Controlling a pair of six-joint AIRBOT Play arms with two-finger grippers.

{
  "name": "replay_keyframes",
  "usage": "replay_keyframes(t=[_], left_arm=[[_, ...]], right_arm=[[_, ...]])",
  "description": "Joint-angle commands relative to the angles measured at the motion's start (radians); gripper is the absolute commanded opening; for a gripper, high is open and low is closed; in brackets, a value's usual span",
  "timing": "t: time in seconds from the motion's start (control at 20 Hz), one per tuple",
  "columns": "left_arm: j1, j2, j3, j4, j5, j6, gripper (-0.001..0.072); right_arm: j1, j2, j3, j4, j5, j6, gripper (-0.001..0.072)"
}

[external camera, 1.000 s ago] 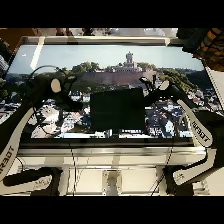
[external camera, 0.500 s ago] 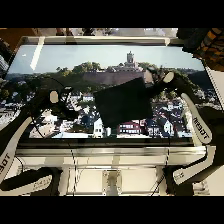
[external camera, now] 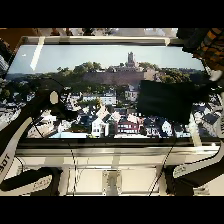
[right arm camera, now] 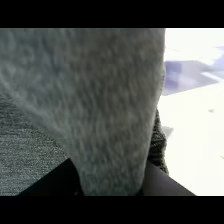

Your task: Fold the clothes and pants, and hang the long-sleeved shirts on hangers.

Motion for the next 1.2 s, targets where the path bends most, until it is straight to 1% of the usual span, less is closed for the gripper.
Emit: replay_keyframes(t=[0.0, 0.15, 0.2, 0.25, 0.3, 0.4, 0.55, 0.65, 0.7, 0.75, 0.8, 0.85, 0.95, 1.15], left_arm=[[0.001, 0.001, 0.000, 0.002, 0.001, -0.010, 0.0220], [0.001, 0.000, 0.000, 0.002, 0.008, -0.011, 0.0220], [0.000, 0.000, 0.000, 0.002, 0.017, -0.011, 0.0220], [0.001, 0.000, 0.000, 0.002, 0.027, -0.011, 0.0221], [0.000, 0.000, 0.000, 0.002, 0.036, -0.011, 0.0221], [0.000, 0.000, 0.000, 0.002, 0.053, -0.011, 0.0223], [0.000, 0.000, 0.000, 0.002, 0.053, -0.011, 0.0224], [0.001, 0.000, 0.000, 0.002, 0.053, -0.010, 0.0224], [0.001, 0.000, 0.000, 0.002, 0.053, -0.010, 0.0224], [0.001, 0.000, 0.000, 0.002, 0.053, -0.010, 0.0223], [0.000, 0.000, 0.000, 0.002, 0.053, -0.010, 0.0223], [0.000, 0.000, 0.000, 0.002, 0.053, -0.010, 0.0224], [0.000, 0.000, 0.000, 0.002, 0.051, -0.010, 0.0223], [0.000, 0.000, 0.000, 0.002, 0.050, -0.010, 0.0223]], right_arm=[[-0.241, 0.001, 0.003, -0.102, 0.109, -0.002, 0.0023], [-0.427, 0.001, 0.003, -0.100, 0.154, -0.029, 0.0025], [-0.487, 0.001, 0.003, -0.099, 0.174, -0.034, 0.0087], [-0.540, 0.001, 0.003, -0.098, 0.195, -0.034, 0.0231], [-0.593, 0.001, 0.003, -0.096, 0.214, -0.034, 0.0345], [-0.678, 0.007, 0.003, -0.094, 0.247, -0.035, 0.0382], [-0.758, 0.074, 0.003, -0.053, 0.209, -0.042, 0.0382], [-0.770, 0.158, 0.003, 0.053, 0.128, -0.069, 0.0380], [-0.763, 0.198, 0.003, 0.134, 0.098, -0.087, 0.0360], [-0.751, 0.238, 0.003, 0.225, 0.087, -0.113, 0.0239], [-0.731, 0.271, 0.003, 0.309, 0.086, -0.139, 0.0095], [-0.700, 0.303, 0.003, 0.382, 0.092, -0.159, 0.0024], [-0.605, 0.355, 0.003, 0.433, 0.123, -0.163, 0.0024], [-0.321, 0.428, -0.027, 0.398, 0.159, -0.164, 0.0024]])
